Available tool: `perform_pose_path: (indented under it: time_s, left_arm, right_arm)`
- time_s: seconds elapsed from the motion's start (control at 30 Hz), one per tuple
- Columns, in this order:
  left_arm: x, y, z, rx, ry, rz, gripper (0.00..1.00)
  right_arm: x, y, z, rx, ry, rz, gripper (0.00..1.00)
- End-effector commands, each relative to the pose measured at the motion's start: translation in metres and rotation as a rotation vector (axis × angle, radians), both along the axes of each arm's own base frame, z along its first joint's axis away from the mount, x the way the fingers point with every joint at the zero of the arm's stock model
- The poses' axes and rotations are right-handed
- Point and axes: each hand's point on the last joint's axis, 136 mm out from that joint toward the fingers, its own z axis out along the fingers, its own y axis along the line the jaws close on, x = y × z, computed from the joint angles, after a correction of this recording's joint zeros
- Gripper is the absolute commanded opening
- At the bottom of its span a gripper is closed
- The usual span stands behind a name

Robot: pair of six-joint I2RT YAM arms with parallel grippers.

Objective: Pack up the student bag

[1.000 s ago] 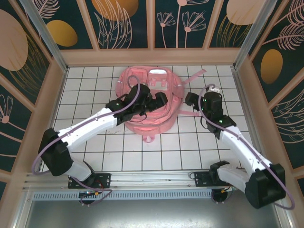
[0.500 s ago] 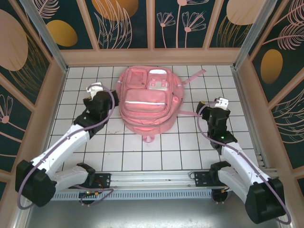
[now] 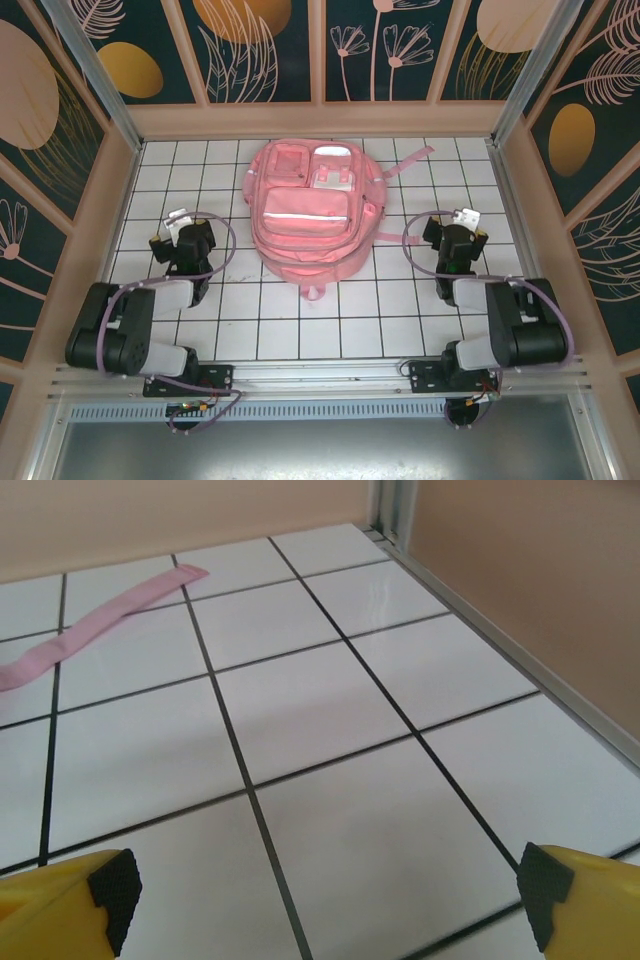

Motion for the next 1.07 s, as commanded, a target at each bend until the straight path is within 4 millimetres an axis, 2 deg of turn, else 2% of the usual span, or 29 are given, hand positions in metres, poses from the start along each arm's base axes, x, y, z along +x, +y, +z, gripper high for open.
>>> perform_pose_path:
  time_s: [0.0,0.1,0.3,1.03]
  left_arm:
    - [0.025,-0.013,0.044,0.017,-0.214,-0.113,0.98]
    - [0.03,-0.018,0.037,-0.009,-0.198,-0.176,0.99]
    - [0.016,-0.027,0.036,-0.063,-0.296,-0.338,0.99]
    - [0.015,-0.027,0.034,-0.064,-0.279,-0.344,0.99]
  right_arm:
    - [0.019,0.009,0.035,-0.006,-0.173,0.099,0.99]
    - [0.017,0.006,0.029,0.047,-0.183,0.136,0.99]
    - [0.009,0.014,0.025,0.056,-0.222,0.222,0.99]
    - [0.011,0.017,0.024,0.06,-0.212,0.242,0.99]
